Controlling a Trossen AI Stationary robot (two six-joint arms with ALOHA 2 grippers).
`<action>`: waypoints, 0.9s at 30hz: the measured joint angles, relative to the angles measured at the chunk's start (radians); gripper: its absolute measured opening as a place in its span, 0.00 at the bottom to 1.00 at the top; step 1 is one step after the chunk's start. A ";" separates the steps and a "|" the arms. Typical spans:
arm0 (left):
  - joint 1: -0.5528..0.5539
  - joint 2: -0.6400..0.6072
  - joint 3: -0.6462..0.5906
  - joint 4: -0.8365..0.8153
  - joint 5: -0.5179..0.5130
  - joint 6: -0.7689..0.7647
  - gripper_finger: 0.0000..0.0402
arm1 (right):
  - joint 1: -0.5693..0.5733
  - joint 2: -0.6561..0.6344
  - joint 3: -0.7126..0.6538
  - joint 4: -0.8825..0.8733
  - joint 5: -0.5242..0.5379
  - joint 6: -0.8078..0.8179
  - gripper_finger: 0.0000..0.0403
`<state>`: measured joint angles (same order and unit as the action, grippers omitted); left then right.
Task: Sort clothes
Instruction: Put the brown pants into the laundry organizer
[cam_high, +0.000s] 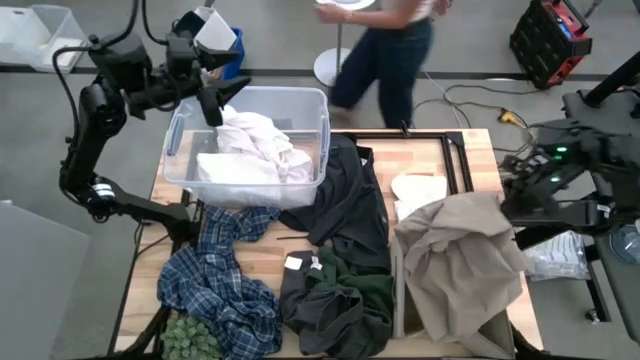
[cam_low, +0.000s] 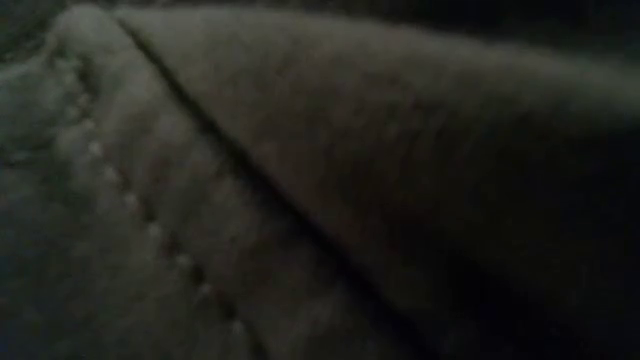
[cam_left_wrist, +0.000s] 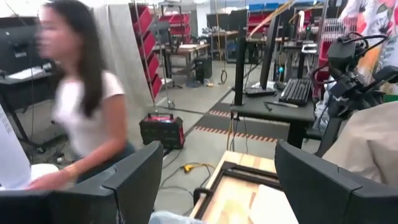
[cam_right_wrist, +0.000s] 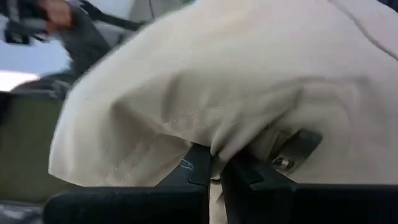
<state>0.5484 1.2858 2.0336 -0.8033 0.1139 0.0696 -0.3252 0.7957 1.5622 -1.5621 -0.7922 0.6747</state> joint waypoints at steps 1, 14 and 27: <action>0.000 0.001 -0.006 -0.001 0.000 0.000 0.71 | 0.000 0.020 -0.026 0.002 -0.001 -0.035 0.02; 0.000 0.003 -0.033 0.001 0.000 0.000 0.71 | 0.217 0.266 -0.206 0.010 -0.132 -0.356 0.02; 0.000 0.003 -0.033 0.003 0.000 0.020 0.71 | 0.637 0.531 -0.212 0.040 0.310 -0.321 0.03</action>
<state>0.5484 1.2892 2.0003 -0.8005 0.1143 0.0892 0.3116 1.3268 1.3505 -1.5222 -0.4818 0.3534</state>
